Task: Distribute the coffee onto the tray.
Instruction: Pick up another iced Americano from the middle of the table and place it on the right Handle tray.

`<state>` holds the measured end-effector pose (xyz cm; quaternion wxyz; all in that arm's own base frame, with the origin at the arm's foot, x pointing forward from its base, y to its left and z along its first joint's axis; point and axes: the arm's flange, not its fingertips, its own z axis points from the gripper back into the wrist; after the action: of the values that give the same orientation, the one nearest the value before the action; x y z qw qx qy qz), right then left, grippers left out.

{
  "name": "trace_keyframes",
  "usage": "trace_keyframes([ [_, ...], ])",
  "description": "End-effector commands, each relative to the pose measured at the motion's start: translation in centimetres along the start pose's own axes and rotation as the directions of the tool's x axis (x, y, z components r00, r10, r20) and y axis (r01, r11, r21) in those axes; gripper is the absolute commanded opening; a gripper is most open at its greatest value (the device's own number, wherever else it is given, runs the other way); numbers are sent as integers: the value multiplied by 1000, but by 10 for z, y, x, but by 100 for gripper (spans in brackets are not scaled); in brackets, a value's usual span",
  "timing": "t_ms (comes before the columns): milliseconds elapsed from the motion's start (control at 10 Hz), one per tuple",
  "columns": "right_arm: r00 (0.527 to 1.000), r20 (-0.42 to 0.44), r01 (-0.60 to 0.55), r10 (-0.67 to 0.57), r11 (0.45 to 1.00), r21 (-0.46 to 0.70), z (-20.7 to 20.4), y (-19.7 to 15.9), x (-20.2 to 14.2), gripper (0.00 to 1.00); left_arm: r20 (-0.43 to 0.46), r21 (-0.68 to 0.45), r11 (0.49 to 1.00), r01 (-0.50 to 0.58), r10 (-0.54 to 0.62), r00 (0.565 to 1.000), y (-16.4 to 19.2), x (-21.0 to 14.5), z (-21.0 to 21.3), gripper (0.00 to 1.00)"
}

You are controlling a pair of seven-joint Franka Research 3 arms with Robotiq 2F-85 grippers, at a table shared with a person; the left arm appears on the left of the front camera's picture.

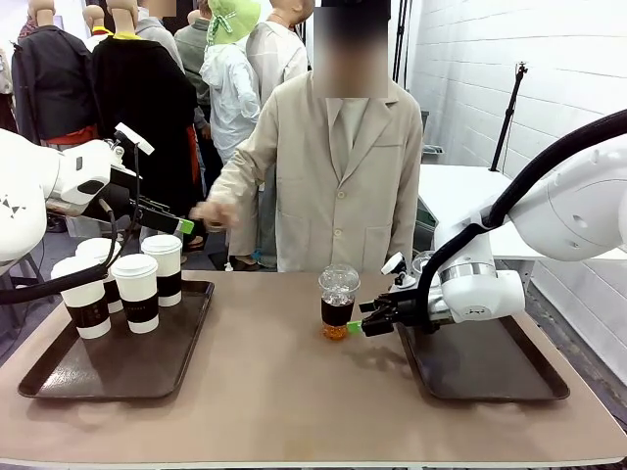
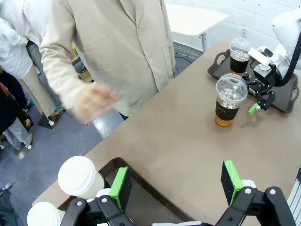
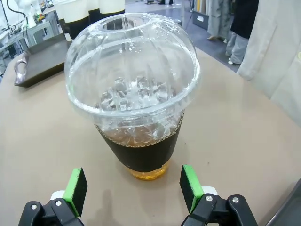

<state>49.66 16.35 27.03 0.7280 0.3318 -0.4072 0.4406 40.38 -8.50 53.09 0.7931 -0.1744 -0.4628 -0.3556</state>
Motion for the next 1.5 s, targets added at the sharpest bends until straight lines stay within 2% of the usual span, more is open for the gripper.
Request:
trace_keyframes([
  [0,999,30,-28,29,999,-34,-12,0,-1,100,-10,-3,1000,-8,8,1000,-1,-1,1,100],
  [1400,995,71,-74,72,997,27,-37,-18,11,100,-10,-3,1000,-8,8,1000,-1,-1,1,100],
])
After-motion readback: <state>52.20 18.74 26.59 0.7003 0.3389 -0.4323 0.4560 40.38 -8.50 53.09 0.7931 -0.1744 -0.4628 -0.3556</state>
